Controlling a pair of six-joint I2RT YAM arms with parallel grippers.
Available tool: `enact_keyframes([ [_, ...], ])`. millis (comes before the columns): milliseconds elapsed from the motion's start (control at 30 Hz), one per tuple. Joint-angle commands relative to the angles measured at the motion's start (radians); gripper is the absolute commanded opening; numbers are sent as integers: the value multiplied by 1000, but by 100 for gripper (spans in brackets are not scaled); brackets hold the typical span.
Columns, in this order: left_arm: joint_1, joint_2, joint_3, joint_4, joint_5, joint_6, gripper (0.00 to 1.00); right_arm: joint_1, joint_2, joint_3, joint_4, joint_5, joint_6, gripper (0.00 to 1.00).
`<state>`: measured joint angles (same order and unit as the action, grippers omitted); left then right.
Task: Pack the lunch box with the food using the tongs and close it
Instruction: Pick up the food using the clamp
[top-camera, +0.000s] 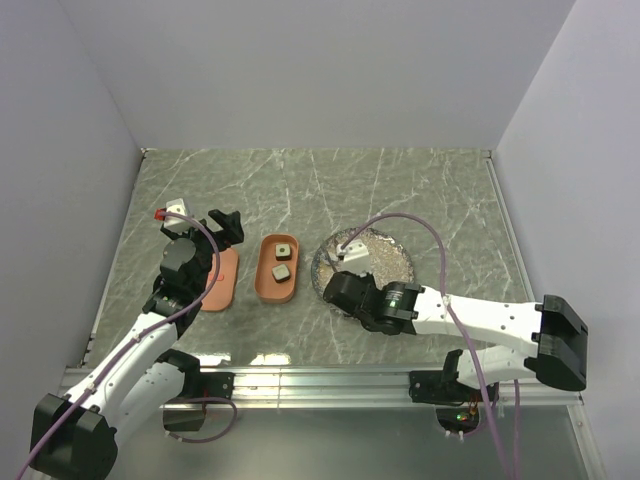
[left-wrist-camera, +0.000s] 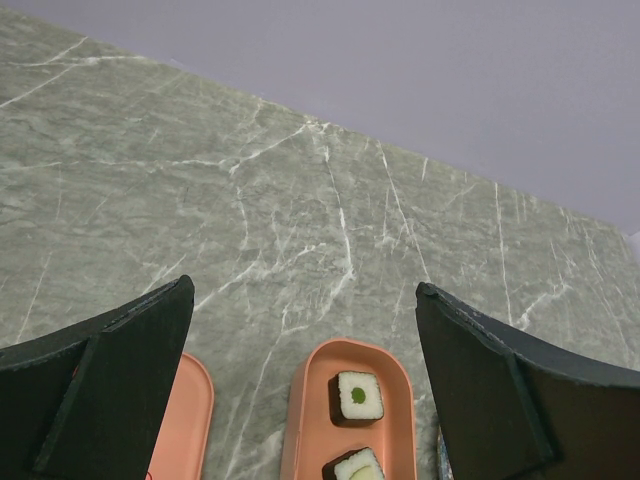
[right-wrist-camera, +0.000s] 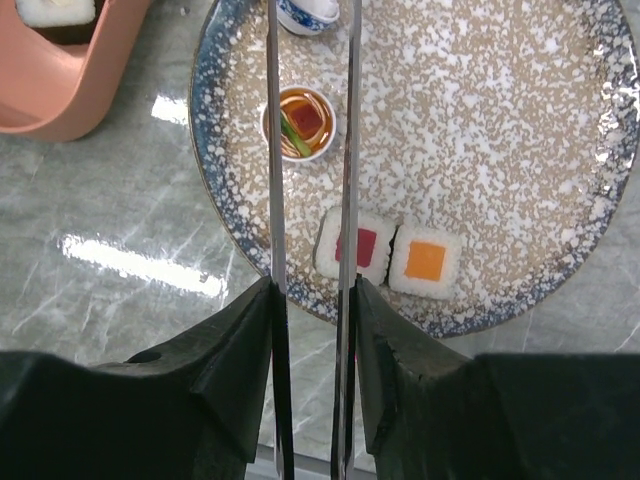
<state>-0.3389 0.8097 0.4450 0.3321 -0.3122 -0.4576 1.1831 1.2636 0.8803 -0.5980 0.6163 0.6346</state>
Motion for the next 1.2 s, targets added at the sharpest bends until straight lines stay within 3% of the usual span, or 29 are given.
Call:
enact_keyframes([
  [0, 6, -3, 26, 47, 1, -6, 99, 13, -41, -9, 21, 19, 20, 43],
  [567, 6, -4, 24, 48, 2, -6, 100, 15, 45, -24, 53, -23, 25, 52],
  [700, 6, -6, 23, 48, 2, -6, 99, 10, 49, -32, 66, -32, 22, 47],
  [833, 6, -4, 23, 50, 2, -6, 99, 10, 42, -32, 67, -33, 22, 36],
  [1167, 6, -3, 23, 53, 2, -6, 99, 10, -21, -3, 29, 6, 13, 29],
])
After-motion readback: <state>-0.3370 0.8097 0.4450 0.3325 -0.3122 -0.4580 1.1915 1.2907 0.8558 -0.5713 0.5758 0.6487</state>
